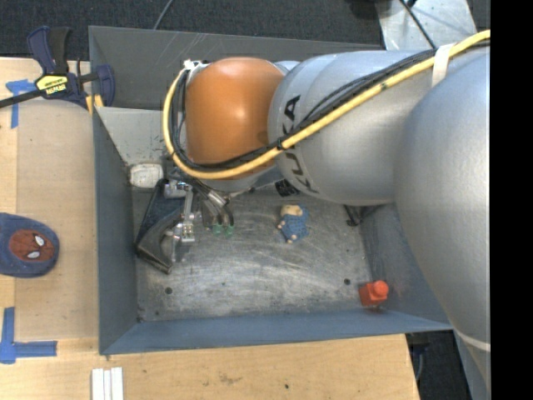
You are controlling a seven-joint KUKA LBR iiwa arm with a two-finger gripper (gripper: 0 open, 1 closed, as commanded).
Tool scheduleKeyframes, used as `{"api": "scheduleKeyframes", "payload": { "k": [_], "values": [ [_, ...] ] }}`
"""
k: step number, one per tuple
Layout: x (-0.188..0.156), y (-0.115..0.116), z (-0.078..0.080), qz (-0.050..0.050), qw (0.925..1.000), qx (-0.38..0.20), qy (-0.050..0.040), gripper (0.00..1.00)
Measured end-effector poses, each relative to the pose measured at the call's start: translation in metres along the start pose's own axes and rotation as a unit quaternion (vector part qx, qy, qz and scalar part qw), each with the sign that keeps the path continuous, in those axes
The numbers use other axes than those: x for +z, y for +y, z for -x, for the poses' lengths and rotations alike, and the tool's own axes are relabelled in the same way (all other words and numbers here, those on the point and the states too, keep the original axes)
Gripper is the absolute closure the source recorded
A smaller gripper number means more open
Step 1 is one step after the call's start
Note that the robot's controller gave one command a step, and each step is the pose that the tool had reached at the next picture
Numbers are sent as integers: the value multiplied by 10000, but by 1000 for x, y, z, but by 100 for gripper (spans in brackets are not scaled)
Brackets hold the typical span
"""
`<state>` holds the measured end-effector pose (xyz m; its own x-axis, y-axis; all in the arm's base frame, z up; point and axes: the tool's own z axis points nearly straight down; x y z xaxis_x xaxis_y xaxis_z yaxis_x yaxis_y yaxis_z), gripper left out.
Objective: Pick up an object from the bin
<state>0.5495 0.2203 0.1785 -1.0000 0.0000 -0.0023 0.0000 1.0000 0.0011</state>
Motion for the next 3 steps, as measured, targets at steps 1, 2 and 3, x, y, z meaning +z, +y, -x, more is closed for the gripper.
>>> {"api": "scheduleKeyframes", "payload": {
  "k": [1, 2, 3],
  "values": [
    [64, -21, 41, 37, 9790, -2031, -188, 0],
    [83, -16, 41, 12, 9579, -2870, -36, 0],
    [105, 10, 66, -17, 8971, -4418, 34, 0]
  ]
}}
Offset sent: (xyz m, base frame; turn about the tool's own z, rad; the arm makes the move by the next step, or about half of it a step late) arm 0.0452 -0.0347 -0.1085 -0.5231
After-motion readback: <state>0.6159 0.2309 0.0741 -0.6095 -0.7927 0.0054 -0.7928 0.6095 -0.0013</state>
